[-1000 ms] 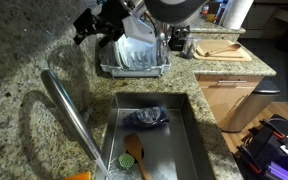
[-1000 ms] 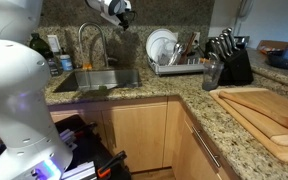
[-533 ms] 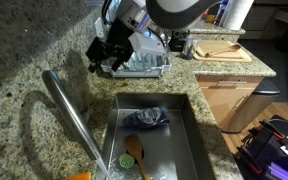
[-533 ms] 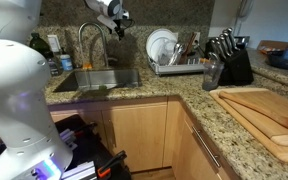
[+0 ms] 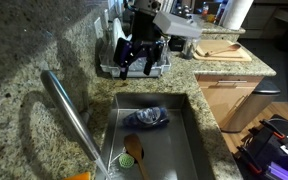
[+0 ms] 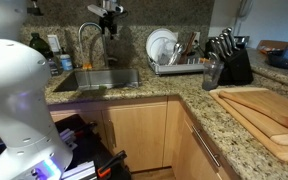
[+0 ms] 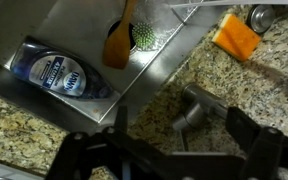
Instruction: Open the tap and put the wooden spoon in the cup
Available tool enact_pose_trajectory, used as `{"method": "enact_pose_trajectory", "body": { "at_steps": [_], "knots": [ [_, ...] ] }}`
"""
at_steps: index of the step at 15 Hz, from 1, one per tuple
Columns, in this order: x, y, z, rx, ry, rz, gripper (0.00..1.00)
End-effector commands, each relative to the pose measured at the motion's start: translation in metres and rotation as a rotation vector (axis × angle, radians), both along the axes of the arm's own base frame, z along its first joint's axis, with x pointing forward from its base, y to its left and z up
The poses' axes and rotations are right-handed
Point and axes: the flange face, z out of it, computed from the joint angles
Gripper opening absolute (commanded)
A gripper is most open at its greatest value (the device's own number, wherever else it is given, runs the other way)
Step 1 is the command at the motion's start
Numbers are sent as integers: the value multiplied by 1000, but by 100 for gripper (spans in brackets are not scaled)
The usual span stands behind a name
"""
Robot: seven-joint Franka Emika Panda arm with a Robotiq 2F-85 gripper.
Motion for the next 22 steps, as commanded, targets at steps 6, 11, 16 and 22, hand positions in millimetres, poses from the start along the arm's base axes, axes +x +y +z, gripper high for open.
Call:
{"method": "enact_pose_trajectory", "body": {
  "at_steps": [6, 11, 16, 22],
  "knots": [
    [-9, 5, -22, -16, 154, -19, 100],
    [-71, -37, -28, -170, 355, -182, 100],
    [-86, -51, -12, -317, 386, -248, 100],
    [-86, -109, -20, -537, 314, -394, 100]
  ]
}}
